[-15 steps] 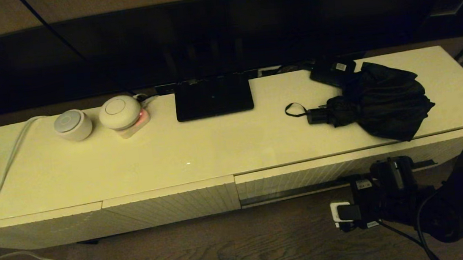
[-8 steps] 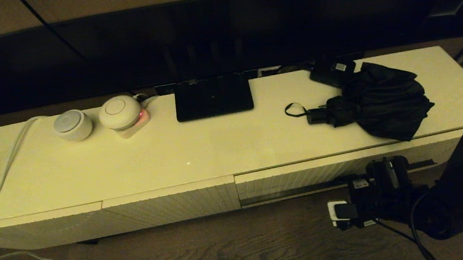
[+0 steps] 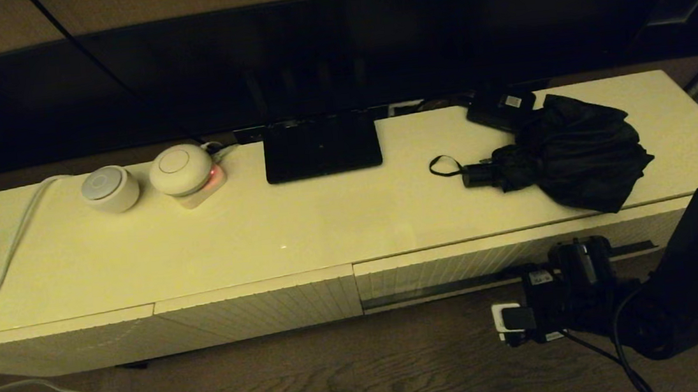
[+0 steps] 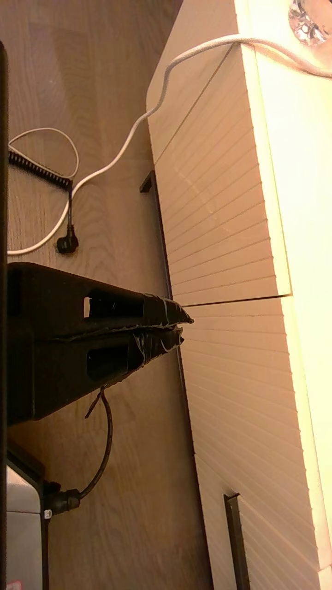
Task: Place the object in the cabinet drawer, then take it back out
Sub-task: Open the drawer
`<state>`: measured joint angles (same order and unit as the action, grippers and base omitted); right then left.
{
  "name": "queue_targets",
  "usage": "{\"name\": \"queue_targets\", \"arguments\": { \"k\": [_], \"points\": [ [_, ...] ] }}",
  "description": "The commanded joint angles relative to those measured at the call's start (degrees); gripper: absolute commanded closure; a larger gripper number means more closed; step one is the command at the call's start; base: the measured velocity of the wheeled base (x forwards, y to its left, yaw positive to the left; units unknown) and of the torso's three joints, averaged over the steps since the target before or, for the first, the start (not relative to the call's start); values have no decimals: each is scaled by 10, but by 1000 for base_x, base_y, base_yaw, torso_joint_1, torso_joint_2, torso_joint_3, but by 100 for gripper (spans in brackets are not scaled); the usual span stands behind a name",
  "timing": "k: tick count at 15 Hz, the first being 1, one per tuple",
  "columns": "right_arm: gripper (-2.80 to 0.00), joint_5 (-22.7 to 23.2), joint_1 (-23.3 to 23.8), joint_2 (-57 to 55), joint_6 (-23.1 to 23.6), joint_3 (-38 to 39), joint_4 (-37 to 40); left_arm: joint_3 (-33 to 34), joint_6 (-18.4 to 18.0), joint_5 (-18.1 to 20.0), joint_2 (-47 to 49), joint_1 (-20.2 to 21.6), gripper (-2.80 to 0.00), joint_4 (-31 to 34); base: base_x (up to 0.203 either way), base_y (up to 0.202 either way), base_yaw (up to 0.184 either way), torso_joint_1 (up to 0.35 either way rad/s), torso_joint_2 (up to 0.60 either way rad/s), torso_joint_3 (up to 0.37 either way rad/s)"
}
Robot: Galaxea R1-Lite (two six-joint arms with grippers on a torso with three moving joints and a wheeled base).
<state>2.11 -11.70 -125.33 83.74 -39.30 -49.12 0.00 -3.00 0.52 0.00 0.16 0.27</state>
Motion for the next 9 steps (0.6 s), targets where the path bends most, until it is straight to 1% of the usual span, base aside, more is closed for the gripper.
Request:
{"name": "queue_targets", "arguments": {
  "k": [1, 5, 9],
  "points": [
    [-280, -3, 0, -3, 5, 3, -1, 2, 0, 0, 0, 0, 0, 0, 0, 0, 0, 0, 0, 0],
    [-280, -3, 0, -6, 5, 11, 5, 2, 0, 0, 0, 0, 0, 0, 0, 0, 0, 0, 0, 0],
    [-280, -3, -3, 7, 5, 36, 5, 2, 0, 0, 0, 0, 0, 0, 0, 0, 0, 0, 0, 0]
  ]
}}
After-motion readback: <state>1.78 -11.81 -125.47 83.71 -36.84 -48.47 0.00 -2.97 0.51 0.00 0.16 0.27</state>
